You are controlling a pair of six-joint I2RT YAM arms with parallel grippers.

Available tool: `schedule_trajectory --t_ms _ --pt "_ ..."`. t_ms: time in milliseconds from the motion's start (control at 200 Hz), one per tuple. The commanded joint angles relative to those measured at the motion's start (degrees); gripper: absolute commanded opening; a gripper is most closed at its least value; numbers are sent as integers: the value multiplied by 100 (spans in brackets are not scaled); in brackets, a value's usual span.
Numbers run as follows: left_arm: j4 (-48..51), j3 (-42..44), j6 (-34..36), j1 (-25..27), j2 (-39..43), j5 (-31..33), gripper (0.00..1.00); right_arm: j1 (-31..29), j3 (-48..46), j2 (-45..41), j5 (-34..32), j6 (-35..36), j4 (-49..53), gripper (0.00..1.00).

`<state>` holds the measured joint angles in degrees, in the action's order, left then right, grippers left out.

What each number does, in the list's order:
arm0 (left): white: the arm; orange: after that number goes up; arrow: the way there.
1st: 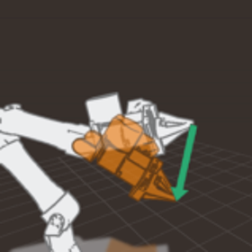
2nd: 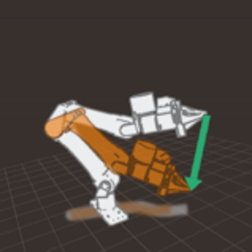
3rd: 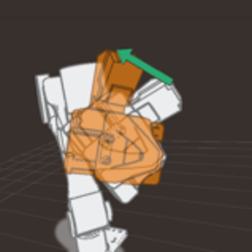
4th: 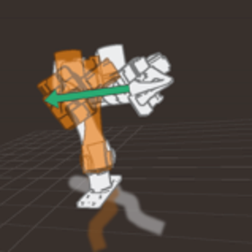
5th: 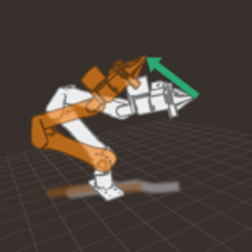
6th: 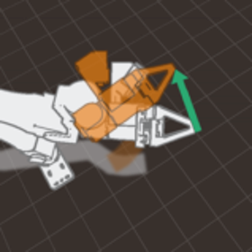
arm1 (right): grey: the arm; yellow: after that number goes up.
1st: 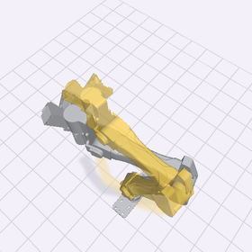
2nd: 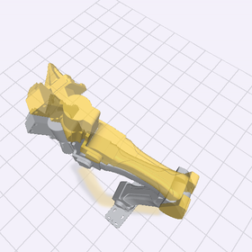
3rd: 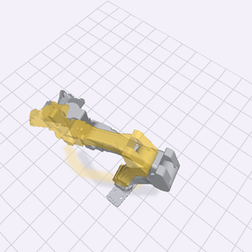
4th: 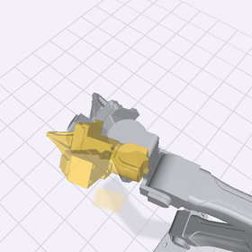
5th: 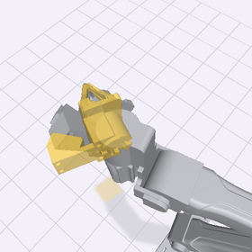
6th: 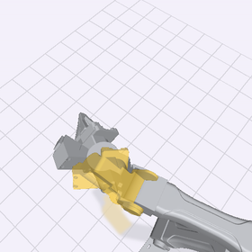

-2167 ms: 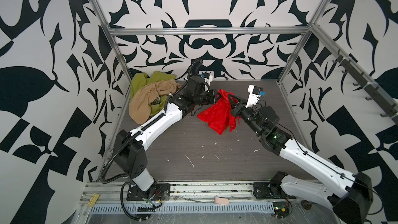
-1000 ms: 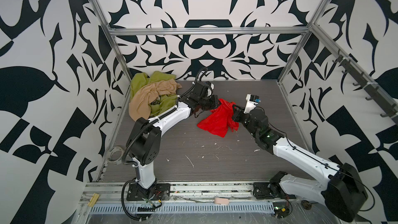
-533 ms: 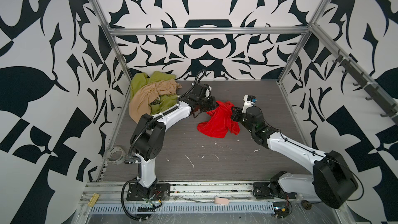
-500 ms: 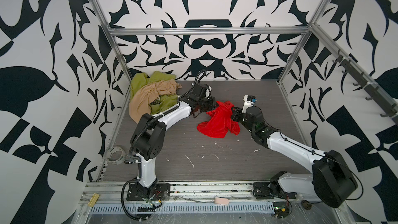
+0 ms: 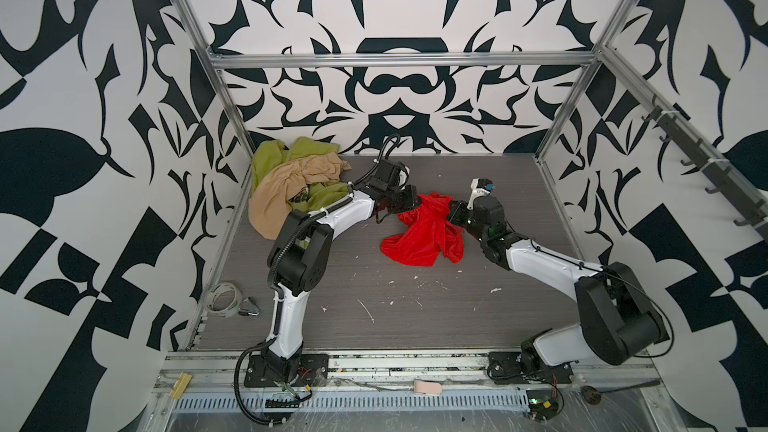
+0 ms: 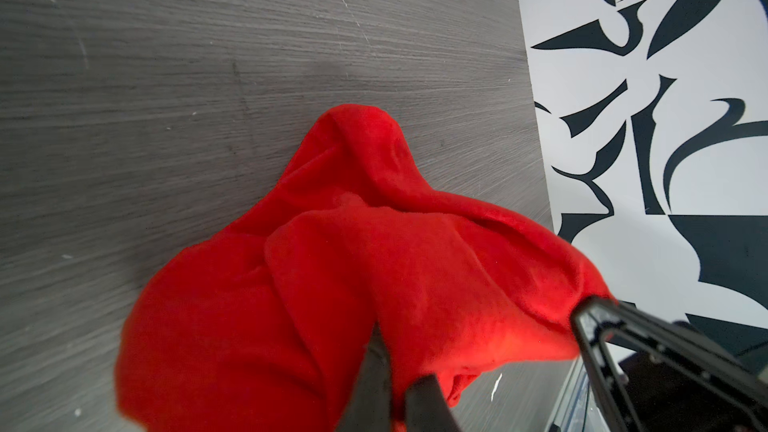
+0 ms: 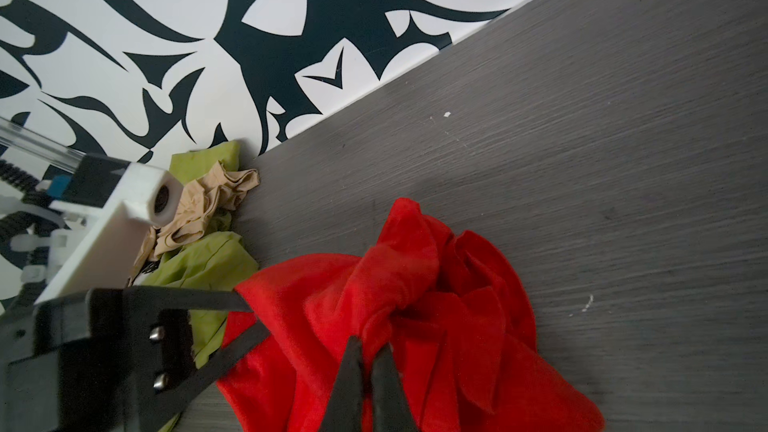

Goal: Pick out a specific cloth from the pile
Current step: 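Lower the red cloth onto the table and open both grippers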

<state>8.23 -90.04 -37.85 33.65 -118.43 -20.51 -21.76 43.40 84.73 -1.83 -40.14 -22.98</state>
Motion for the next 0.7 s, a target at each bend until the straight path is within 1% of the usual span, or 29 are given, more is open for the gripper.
schedule_trajectory --t_ms 0,245,400,485,590,695 --pt "-31 -218 93 -46 -230 -97 10 140 365 203 180 -63 -211 0" --pt "-187 -334 67 -138 -453 -202 30 382 676 899 349 -100 -211 0" --pt "-226 -381 -2 -209 -525 -393 42 464 1055 1382 435 -41 -123 9" --pt "-324 -243 13 -220 -366 -368 50 471 1356 1638 351 163 106 14" --pt "-345 -91 64 -266 -118 -302 58 532 1620 1933 340 226 247 19" --pt "-400 102 140 -355 211 -180 66 587 1797 2065 424 217 357 32"
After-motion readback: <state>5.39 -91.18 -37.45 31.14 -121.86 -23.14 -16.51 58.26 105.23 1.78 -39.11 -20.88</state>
